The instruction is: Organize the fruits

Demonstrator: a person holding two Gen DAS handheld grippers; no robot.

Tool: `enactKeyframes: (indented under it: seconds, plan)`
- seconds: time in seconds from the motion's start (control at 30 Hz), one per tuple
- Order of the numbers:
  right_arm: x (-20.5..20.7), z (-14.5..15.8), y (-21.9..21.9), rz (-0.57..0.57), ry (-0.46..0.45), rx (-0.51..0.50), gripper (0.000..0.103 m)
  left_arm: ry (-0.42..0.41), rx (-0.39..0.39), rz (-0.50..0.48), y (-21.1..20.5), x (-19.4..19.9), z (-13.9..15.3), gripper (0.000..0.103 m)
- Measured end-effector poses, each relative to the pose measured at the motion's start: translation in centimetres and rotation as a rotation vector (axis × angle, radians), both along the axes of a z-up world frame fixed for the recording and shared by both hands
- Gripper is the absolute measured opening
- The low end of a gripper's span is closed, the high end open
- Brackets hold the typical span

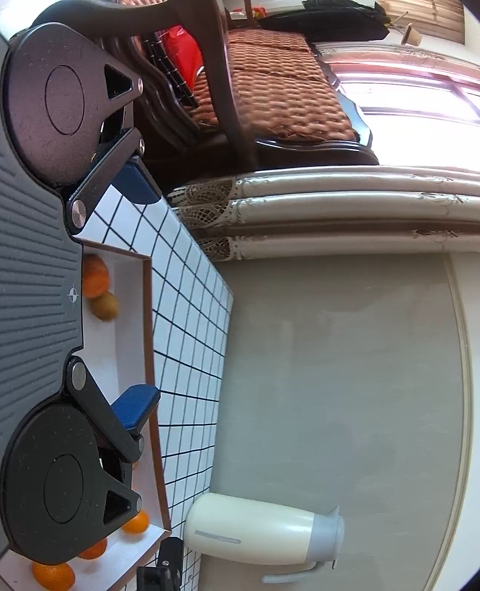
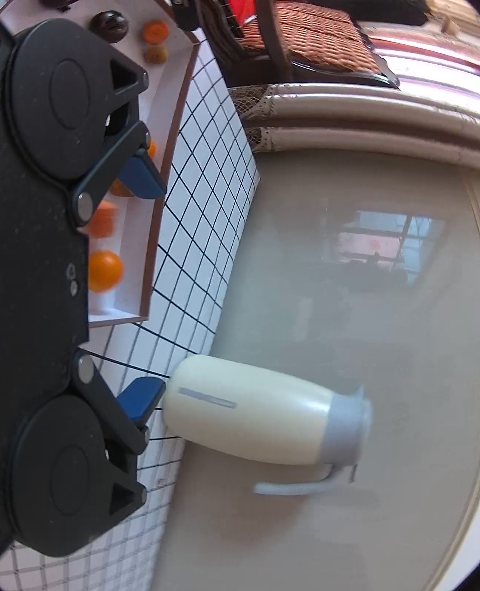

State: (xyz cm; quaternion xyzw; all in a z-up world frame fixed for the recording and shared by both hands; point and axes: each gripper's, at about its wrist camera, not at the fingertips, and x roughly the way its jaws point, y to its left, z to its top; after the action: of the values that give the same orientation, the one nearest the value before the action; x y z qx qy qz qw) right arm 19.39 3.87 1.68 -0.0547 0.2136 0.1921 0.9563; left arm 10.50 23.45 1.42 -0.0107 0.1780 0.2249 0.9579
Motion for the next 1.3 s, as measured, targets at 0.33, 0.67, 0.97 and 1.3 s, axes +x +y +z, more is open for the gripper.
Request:
enactKeyframes:
  seconds: [0.33, 0.67, 0.97, 1.3]
  plan:
    - [-0.6, -0.3, 0.0, 0.021, 0.029, -0.003, 0.097, 0.021, -0.006, -0.024, -0.6, 0.2, -0.2, 0.103]
    - [-2.7, 2.0, -1.1, 0.045, 0.027, 0.008, 0.097, 0.030, -0.005, -0.046, -2.1, -1.3, 1.1, 0.103]
    - [-11.0, 5.5, -6.7, 0.060, -0.008, 0.033, 0.097, -0.013, -0.059, -0.085, -6.3, -8.7, 3.8, 0.103]
    - [-20.2, 5.6, -12.5, 0.022, -0.060, -0.007, 0.097, -0.078, -0.043, -0.128, -11.7, -17.8, 4.7, 0.103]
